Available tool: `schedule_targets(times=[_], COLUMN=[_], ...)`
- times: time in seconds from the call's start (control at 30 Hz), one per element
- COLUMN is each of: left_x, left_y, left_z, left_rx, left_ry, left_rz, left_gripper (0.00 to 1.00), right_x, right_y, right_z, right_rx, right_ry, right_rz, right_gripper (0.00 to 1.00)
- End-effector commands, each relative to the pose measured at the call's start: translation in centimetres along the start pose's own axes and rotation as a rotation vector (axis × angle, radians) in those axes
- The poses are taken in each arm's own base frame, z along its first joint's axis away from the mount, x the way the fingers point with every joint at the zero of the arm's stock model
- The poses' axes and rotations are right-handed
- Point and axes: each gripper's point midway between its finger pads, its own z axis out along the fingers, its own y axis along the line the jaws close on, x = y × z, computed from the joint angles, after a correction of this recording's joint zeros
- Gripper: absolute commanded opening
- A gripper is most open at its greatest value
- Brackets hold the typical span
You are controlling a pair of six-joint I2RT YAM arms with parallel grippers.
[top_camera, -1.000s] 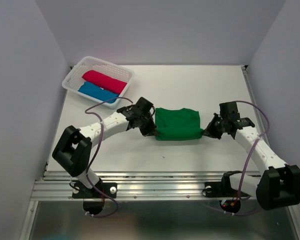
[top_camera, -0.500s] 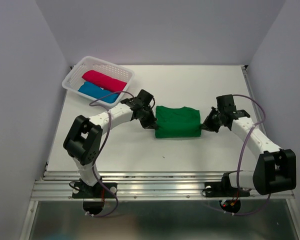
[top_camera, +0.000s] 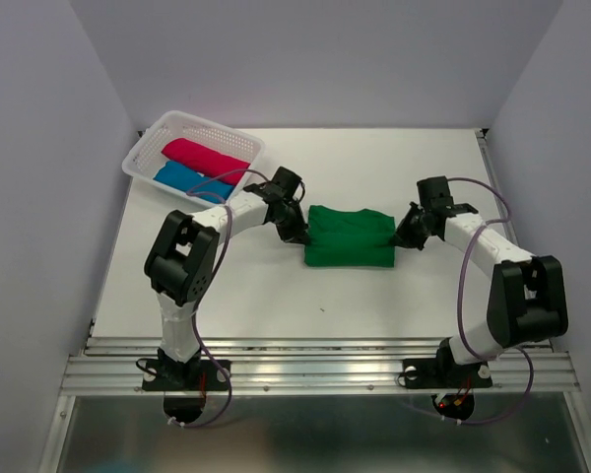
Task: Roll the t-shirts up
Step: Roll the T-shirt to the center of the board.
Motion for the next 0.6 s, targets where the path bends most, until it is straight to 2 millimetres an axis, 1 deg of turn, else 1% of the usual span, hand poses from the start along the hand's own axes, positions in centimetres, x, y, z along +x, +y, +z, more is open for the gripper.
schedule_targets(times=[0.0,0.07,0.17,0.27,0.3,0.33,0.4,0.43,0.47,0.5,0.53,0.57], left_x=[-2.1,-2.4,-2.9,-3.5,-3.6,-3.7,-4.0,-4.1,-4.1,-4.4,-4.5,-4.6], left_y=[-0.7,-0.7,-0.7,-0.9,-1.2,-1.3,-1.5,-1.7,-1.6,-1.7,-1.8,-1.8], left_z=[0.1,0.5,0.1,-1.2,-2.0,-2.5,-3.4,-4.3,-4.8,-5.7,-6.2,-6.6], left_rx=[0.025,0.022,0.017,0.018,0.028,0.032,0.038,0.049,0.049,0.053,0.056,0.058], left_ry=[-0.048,-0.054,-0.079,-0.127,-0.145,-0.156,-0.189,-0.211,-0.224,-0.254,-0.271,-0.284], left_rz=[0.071,0.085,0.102,0.132,0.14,0.148,0.162,0.167,0.169,0.175,0.176,0.177], left_gripper=[0.13,0.15,0.15,0.16,0.16,0.16,0.23,0.28,0.28,0.34,0.35,0.39], right_x=[-2.9,-3.0,-3.3,-3.0,-2.9,-2.9,-2.9,-3.0,-3.0,-3.2,-3.2,-3.2], right_y=[0.0,-0.4,-1.2,-1.6,-1.6,-1.6,-1.7,-1.6,-1.6,-1.6,-1.6,-1.6], right_z=[1.2,1.7,2.3,2.7,2.8,2.8,2.7,2.6,2.6,2.4,2.4,2.4], right_rx=[0.029,0.047,0.085,0.094,0.095,0.094,0.094,0.093,0.093,0.092,0.094,0.094], right_ry=[-0.092,-0.096,-0.11,-0.103,-0.102,-0.103,-0.107,-0.113,-0.113,-0.119,-0.119,-0.121], right_rz=[-0.011,-0.01,-0.011,-0.013,-0.013,-0.013,-0.014,-0.016,-0.016,-0.016,-0.016,-0.016], right_gripper=[0.01,0.01,0.01,0.01,0.01,0.01,0.01,0.01,0.01,0.01,0.01,0.01])
